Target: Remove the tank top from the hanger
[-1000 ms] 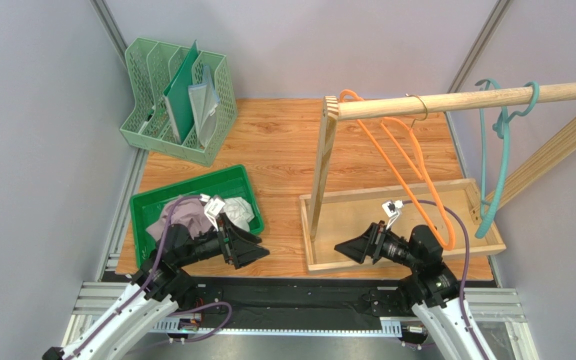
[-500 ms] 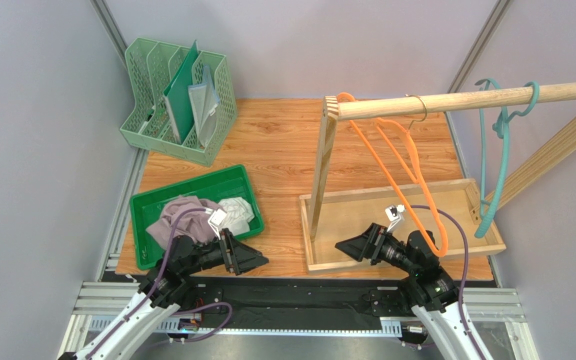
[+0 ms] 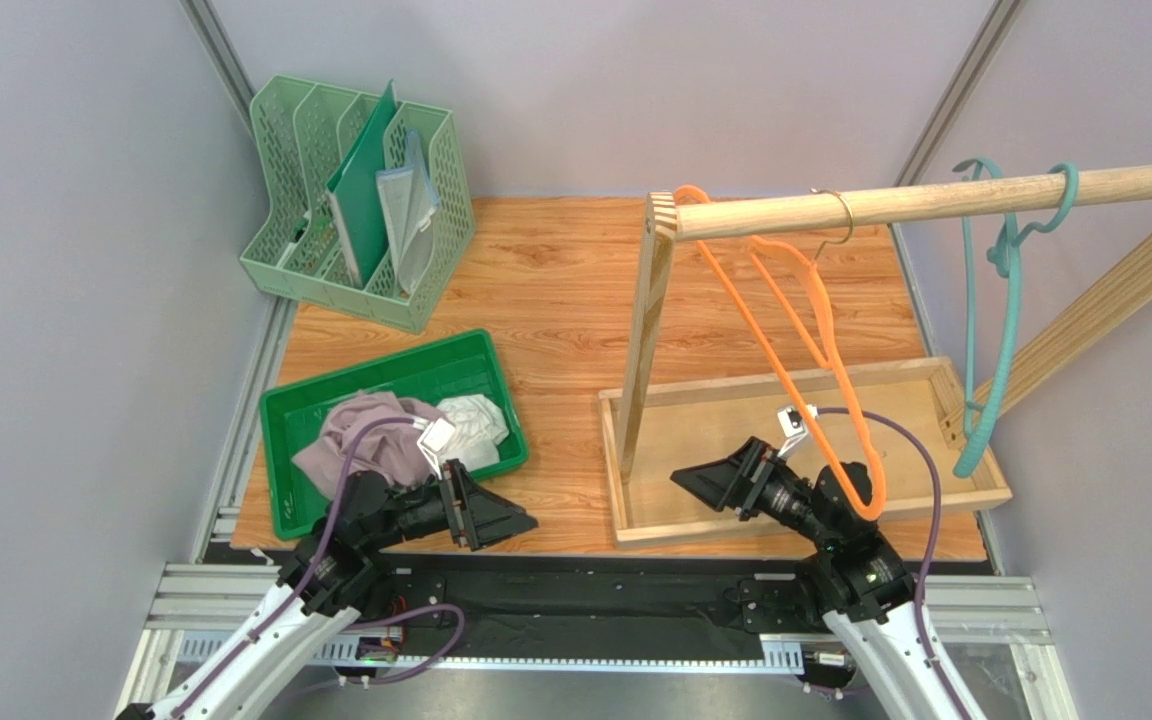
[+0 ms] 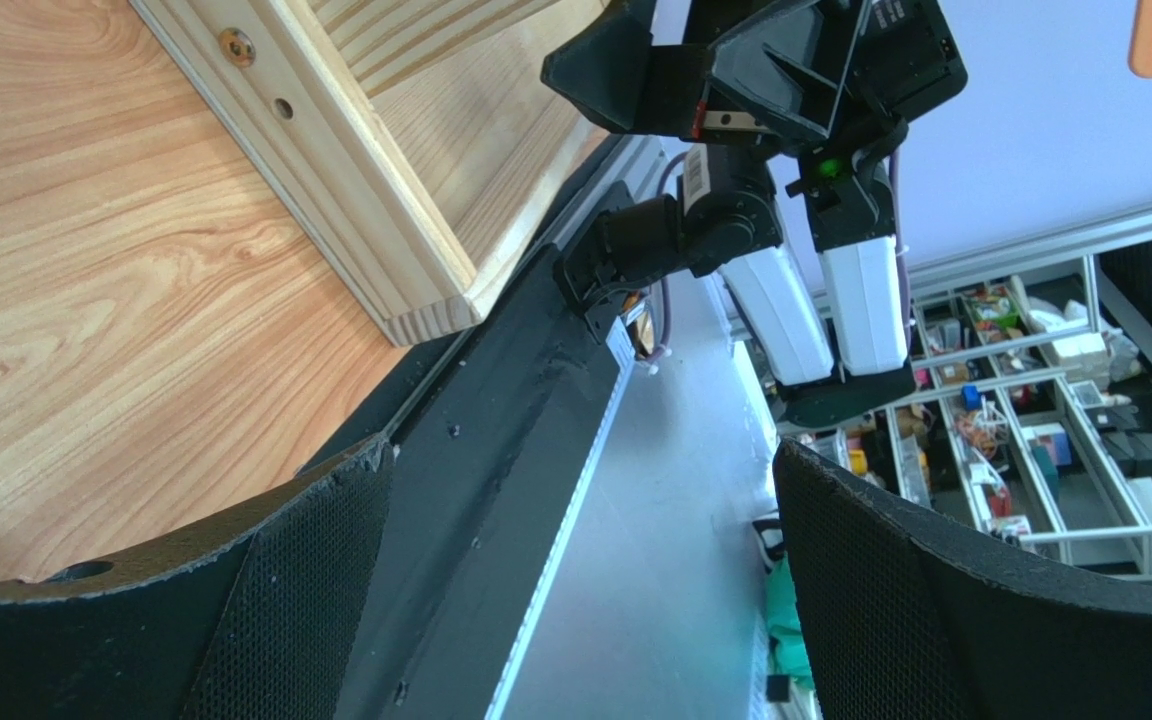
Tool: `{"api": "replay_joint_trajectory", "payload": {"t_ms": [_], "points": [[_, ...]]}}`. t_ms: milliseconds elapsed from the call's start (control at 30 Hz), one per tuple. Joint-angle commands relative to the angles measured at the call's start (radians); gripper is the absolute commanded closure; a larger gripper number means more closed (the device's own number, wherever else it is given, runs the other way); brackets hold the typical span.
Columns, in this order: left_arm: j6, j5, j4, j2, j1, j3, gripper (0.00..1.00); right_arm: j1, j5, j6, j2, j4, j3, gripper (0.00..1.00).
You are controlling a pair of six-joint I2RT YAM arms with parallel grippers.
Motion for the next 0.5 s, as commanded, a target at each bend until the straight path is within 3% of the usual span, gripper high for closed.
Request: {"api": "replay_joint_trajectory", "payload": {"t_ms": [0, 467], "points": [[0.058, 0.003, -0.075, -0.135, 0.0, -0.084, 0.01, 0.013, 0.044, -0.023, -0.072, -0.052, -0.173, 0.0], [0.192, -0.081, -0.25, -0.135, -0.002, -0.084, 0.01, 0.091, 0.168, -0.035, -0.074, -0.086, -0.173, 0.0]]}}
